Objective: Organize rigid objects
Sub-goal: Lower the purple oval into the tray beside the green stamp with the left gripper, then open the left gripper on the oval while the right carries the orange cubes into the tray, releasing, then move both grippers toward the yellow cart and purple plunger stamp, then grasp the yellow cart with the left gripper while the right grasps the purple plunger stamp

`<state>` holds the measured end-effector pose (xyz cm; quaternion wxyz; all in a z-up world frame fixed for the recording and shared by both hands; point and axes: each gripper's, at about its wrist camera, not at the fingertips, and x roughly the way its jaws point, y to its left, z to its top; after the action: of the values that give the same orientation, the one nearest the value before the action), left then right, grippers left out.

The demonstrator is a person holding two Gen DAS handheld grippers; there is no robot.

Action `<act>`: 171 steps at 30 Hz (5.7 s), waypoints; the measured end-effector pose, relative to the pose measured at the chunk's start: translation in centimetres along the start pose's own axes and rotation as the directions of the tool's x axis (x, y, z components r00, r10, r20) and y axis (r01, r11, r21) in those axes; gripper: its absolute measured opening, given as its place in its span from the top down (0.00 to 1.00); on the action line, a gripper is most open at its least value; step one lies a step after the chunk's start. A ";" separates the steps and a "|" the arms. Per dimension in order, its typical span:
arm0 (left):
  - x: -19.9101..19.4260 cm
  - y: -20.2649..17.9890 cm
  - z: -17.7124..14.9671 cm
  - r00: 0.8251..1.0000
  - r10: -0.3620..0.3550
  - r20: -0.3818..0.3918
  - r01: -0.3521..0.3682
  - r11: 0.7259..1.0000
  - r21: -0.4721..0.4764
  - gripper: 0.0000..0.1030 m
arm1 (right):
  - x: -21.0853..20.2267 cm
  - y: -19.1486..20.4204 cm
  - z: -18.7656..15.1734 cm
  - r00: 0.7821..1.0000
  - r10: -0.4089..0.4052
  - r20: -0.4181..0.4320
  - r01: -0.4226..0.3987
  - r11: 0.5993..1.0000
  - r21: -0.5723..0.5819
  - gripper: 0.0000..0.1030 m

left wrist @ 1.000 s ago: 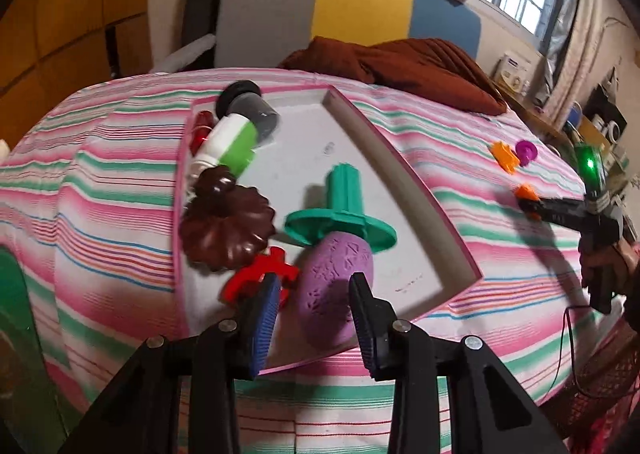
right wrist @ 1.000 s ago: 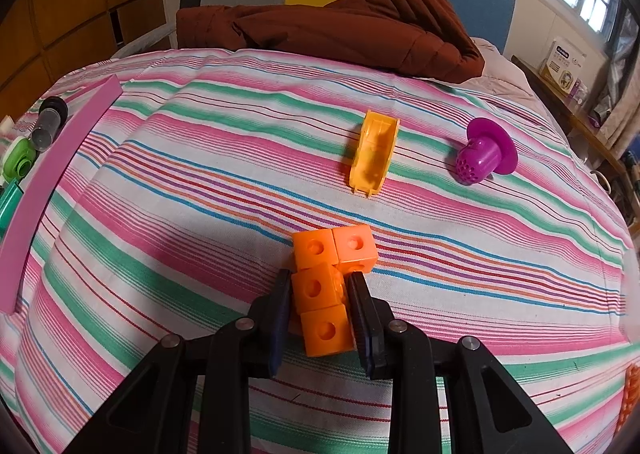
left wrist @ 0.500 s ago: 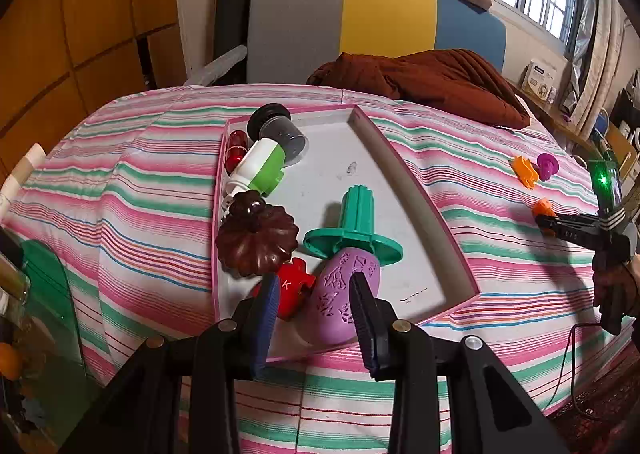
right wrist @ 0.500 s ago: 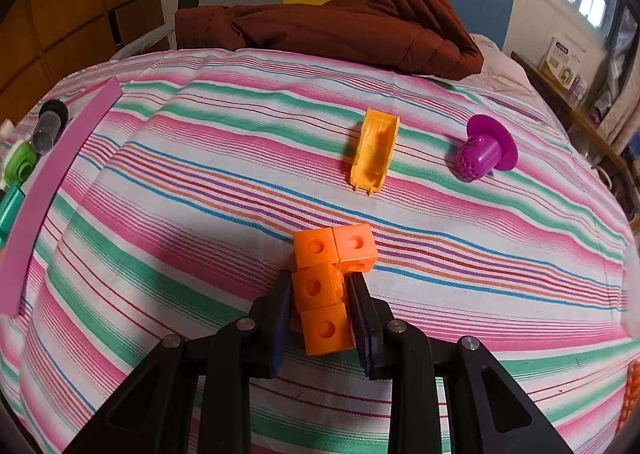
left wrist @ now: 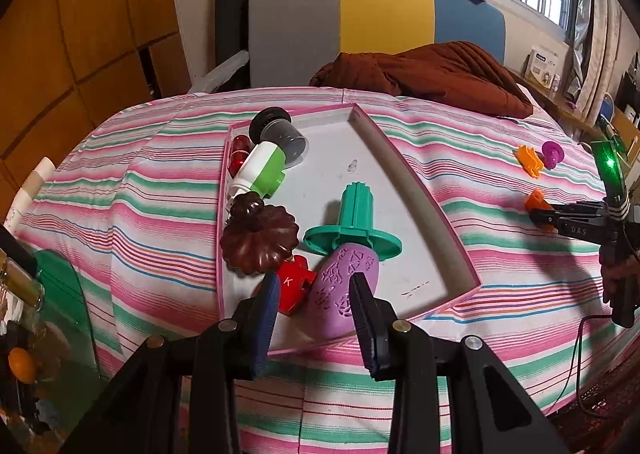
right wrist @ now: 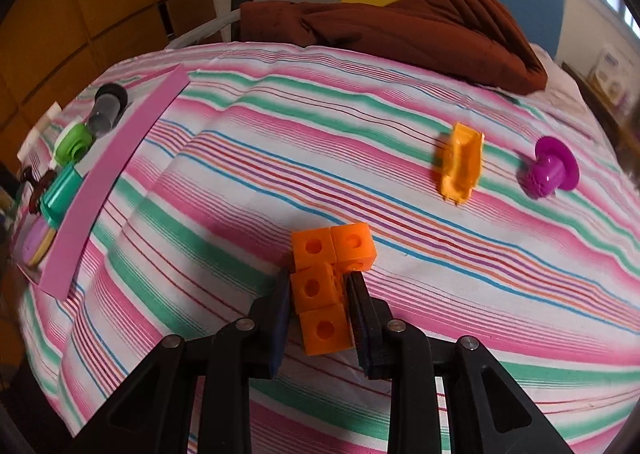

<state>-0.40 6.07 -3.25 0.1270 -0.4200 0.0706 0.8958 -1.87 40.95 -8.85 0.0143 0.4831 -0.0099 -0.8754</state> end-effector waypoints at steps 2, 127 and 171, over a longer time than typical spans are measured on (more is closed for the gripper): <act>-0.1 0.1 0.0 1.000 -0.002 0.006 0.002 1.000 -0.008 0.66 | 0.2 -0.1 0.2 1.000 -0.001 0.000 0.001 1.000 0.002 0.73; -2.5 0.9 -1.5 0.996 -0.048 0.071 0.048 0.999 -0.006 0.67 | -4.4 9.7 5.1 0.986 0.058 0.157 -0.061 0.998 0.014 0.33; 12.5 -30.8 13.5 0.886 -0.424 -0.189 0.459 0.863 0.213 0.39 | -8.0 -20.4 -3.5 0.967 -0.211 0.144 -0.012 0.525 0.851 0.25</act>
<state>-9.18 40.78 -4.87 0.3762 -0.4652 0.0940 0.7957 5.07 61.65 -4.63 -0.2729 0.3246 -0.4060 -0.8096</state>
